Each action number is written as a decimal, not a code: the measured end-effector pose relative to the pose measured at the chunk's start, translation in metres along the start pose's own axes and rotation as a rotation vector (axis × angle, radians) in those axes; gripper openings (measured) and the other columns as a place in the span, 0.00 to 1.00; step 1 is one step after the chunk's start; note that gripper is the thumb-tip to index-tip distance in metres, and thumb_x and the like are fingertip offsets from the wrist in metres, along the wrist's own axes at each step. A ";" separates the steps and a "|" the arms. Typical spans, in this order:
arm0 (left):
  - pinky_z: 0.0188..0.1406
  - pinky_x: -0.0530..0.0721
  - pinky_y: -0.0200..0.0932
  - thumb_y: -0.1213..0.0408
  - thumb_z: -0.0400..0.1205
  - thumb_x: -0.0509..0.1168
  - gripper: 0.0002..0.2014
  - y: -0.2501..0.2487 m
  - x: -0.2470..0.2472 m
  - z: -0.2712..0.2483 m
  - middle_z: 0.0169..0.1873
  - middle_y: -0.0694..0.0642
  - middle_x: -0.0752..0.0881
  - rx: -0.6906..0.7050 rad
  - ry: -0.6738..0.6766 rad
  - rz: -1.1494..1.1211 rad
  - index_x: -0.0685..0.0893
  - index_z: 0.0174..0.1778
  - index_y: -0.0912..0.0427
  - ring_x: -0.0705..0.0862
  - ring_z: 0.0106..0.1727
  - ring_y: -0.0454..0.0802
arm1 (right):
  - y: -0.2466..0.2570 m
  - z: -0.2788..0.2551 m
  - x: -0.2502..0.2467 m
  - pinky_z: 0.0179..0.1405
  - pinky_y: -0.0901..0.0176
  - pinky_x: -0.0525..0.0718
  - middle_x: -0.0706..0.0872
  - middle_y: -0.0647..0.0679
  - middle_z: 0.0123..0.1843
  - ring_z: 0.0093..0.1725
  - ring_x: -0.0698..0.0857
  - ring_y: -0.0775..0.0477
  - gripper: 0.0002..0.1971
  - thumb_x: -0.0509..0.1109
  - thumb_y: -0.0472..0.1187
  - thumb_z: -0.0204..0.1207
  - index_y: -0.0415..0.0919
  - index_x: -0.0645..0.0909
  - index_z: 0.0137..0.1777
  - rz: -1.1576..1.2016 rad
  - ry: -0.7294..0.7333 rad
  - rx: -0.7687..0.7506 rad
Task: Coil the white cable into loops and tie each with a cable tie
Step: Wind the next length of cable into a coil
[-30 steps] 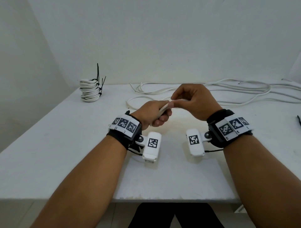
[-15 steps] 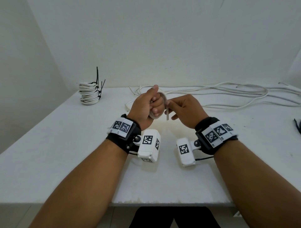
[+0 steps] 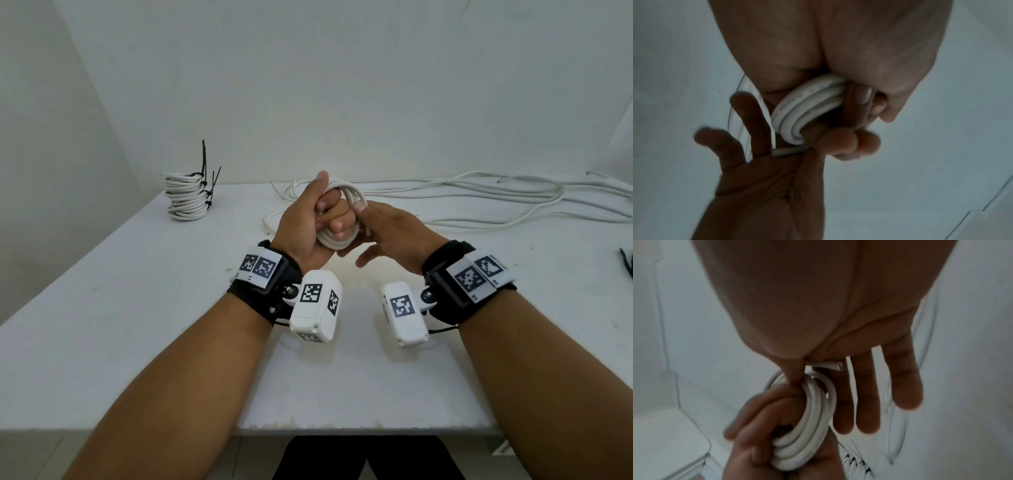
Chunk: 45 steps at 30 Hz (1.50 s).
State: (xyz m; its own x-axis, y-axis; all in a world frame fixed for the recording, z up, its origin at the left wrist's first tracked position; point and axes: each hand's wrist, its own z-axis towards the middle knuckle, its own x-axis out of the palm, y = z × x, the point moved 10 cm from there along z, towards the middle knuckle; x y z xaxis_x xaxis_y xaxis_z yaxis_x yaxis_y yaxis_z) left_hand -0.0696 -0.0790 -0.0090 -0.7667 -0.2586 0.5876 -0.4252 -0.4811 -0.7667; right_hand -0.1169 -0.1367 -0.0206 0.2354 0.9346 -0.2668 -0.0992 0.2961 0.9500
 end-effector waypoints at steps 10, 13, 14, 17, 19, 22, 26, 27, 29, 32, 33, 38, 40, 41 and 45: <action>0.50 0.71 0.49 0.47 0.87 0.49 0.23 -0.011 -0.022 -0.001 0.20 0.50 0.77 0.045 -0.145 0.627 0.73 0.33 0.58 0.77 0.35 0.51 | 0.026 -0.001 -0.029 0.36 0.68 0.75 0.84 0.50 0.38 0.32 0.78 0.64 0.20 0.51 0.48 0.90 0.33 0.77 0.48 -0.571 -0.180 -0.162; 0.47 0.79 0.46 0.59 0.91 0.47 0.16 -0.008 -0.033 -0.003 0.25 0.55 0.82 -0.010 -0.198 0.617 0.78 0.57 0.65 0.84 0.36 0.54 | 0.020 -0.001 -0.031 0.35 0.67 0.71 0.80 0.54 0.35 0.33 0.76 0.61 0.19 0.50 0.49 0.90 0.39 0.76 0.44 -0.675 -0.153 -0.128; 0.44 0.80 0.46 0.63 0.90 0.49 0.14 -0.009 -0.035 -0.003 0.26 0.57 0.83 -0.018 -0.217 0.575 0.76 0.63 0.65 0.84 0.34 0.55 | 0.017 0.000 -0.031 0.36 0.65 0.70 0.79 0.54 0.34 0.33 0.76 0.59 0.19 0.50 0.49 0.90 0.42 0.74 0.42 -0.698 -0.134 -0.105; 0.36 0.80 0.48 0.67 0.85 0.53 0.13 -0.005 -0.037 -0.002 0.30 0.60 0.81 -0.054 -0.298 0.455 0.77 0.63 0.64 0.78 0.26 0.55 | 0.006 0.003 -0.023 0.38 0.58 0.71 0.80 0.53 0.35 0.34 0.77 0.58 0.18 0.50 0.49 0.90 0.48 0.69 0.37 -0.758 -0.046 -0.037; 0.29 0.79 0.45 0.63 0.84 0.61 0.09 0.002 -0.039 -0.001 0.29 0.56 0.77 -0.062 -0.361 0.529 0.81 0.55 0.63 0.72 0.22 0.50 | 0.001 0.004 -0.018 0.39 0.56 0.72 0.83 0.49 0.38 0.35 0.78 0.56 0.18 0.50 0.50 0.90 0.48 0.70 0.38 -0.796 -0.005 -0.013; 0.23 0.73 0.41 0.58 0.81 0.70 0.09 0.004 -0.042 0.001 0.21 0.50 0.72 -0.015 -0.416 0.729 0.86 0.44 0.62 0.66 0.20 0.46 | -0.003 0.004 -0.015 0.38 0.62 0.74 0.85 0.46 0.38 0.35 0.80 0.54 0.19 0.49 0.50 0.90 0.44 0.73 0.40 -0.775 0.016 0.013; 0.18 0.69 0.37 0.61 0.81 0.71 0.09 -0.008 -0.043 0.001 0.20 0.51 0.71 0.076 -0.479 0.662 0.84 0.38 0.61 0.64 0.19 0.45 | 0.002 0.006 -0.012 0.37 0.59 0.74 0.87 0.45 0.34 0.34 0.82 0.52 0.23 0.49 0.52 0.90 0.39 0.79 0.47 -0.657 -0.025 -0.006; 0.17 0.68 0.37 0.62 0.81 0.71 0.08 -0.011 -0.042 0.001 0.18 0.50 0.71 0.101 -0.490 0.624 0.84 0.38 0.61 0.65 0.19 0.44 | 0.003 0.008 -0.010 0.37 0.59 0.74 0.87 0.45 0.34 0.34 0.83 0.51 0.22 0.49 0.52 0.90 0.39 0.79 0.47 -0.652 -0.030 -0.002; 0.17 0.67 0.37 0.63 0.81 0.70 0.07 -0.012 -0.040 -0.001 0.17 0.49 0.71 0.142 -0.498 0.563 0.83 0.39 0.61 0.65 0.18 0.45 | 0.004 0.008 -0.004 0.34 0.60 0.75 0.88 0.44 0.33 0.34 0.85 0.49 0.21 0.52 0.52 0.89 0.36 0.79 0.47 -0.689 -0.009 -0.002; 0.21 0.70 0.38 0.63 0.83 0.69 0.07 -0.009 -0.038 -0.002 0.16 0.48 0.69 0.125 -0.470 0.581 0.82 0.40 0.59 0.67 0.18 0.46 | 0.004 0.007 -0.006 0.29 0.62 0.73 0.85 0.48 0.29 0.29 0.82 0.51 0.17 0.55 0.48 0.88 0.38 0.75 0.44 -0.750 0.003 0.038; 0.24 0.73 0.39 0.62 0.83 0.68 0.08 -0.008 -0.038 0.000 0.17 0.48 0.70 0.082 -0.437 0.612 0.81 0.39 0.59 0.68 0.19 0.47 | 0.004 0.006 -0.009 0.30 0.61 0.73 0.83 0.50 0.28 0.28 0.81 0.51 0.16 0.55 0.48 0.88 0.40 0.73 0.42 -0.776 0.007 0.059; 0.44 0.80 0.51 0.65 0.86 0.61 0.09 0.013 -0.043 0.006 0.22 0.54 0.79 -0.317 -0.162 0.670 0.78 0.40 0.59 0.79 0.21 0.51 | 0.001 -0.001 -0.007 0.33 0.58 0.71 0.81 0.48 0.37 0.37 0.79 0.48 0.16 0.56 0.47 0.88 0.41 0.72 0.41 -1.023 0.134 0.153; 0.34 0.81 0.44 0.66 0.86 0.55 0.11 0.024 -0.034 0.006 0.20 0.53 0.78 -0.420 -0.116 0.664 0.78 0.40 0.60 0.74 0.17 0.47 | 0.004 -0.005 -0.010 0.31 0.60 0.69 0.77 0.49 0.37 0.35 0.76 0.52 0.17 0.56 0.47 0.88 0.43 0.70 0.38 -1.131 0.137 0.171; 0.25 0.77 0.38 0.64 0.86 0.54 0.12 0.029 -0.028 0.006 0.18 0.52 0.74 -0.449 -0.123 0.637 0.77 0.38 0.59 0.69 0.15 0.45 | 0.007 -0.006 -0.013 0.30 0.59 0.68 0.76 0.50 0.37 0.34 0.75 0.53 0.17 0.56 0.48 0.88 0.43 0.69 0.37 -1.166 0.127 0.177; 0.18 0.72 0.37 0.49 0.85 0.60 0.19 0.017 -0.017 0.018 0.15 0.49 0.69 -0.259 -0.347 0.735 0.77 0.33 0.58 0.65 0.14 0.45 | 0.019 -0.011 -0.031 0.38 0.53 0.72 0.76 0.51 0.37 0.38 0.78 0.47 0.16 0.57 0.49 0.87 0.47 0.67 0.36 -1.124 -0.007 0.144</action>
State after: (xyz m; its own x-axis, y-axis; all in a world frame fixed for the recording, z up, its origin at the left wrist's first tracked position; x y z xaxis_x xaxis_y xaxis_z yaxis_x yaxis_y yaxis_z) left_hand -0.0549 -0.0975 -0.0272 -0.7183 -0.6924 -0.0686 -0.0066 0.1055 -0.9944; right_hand -0.1364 -0.1576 0.0038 0.1264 0.1521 -0.9803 0.2840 0.9413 0.1826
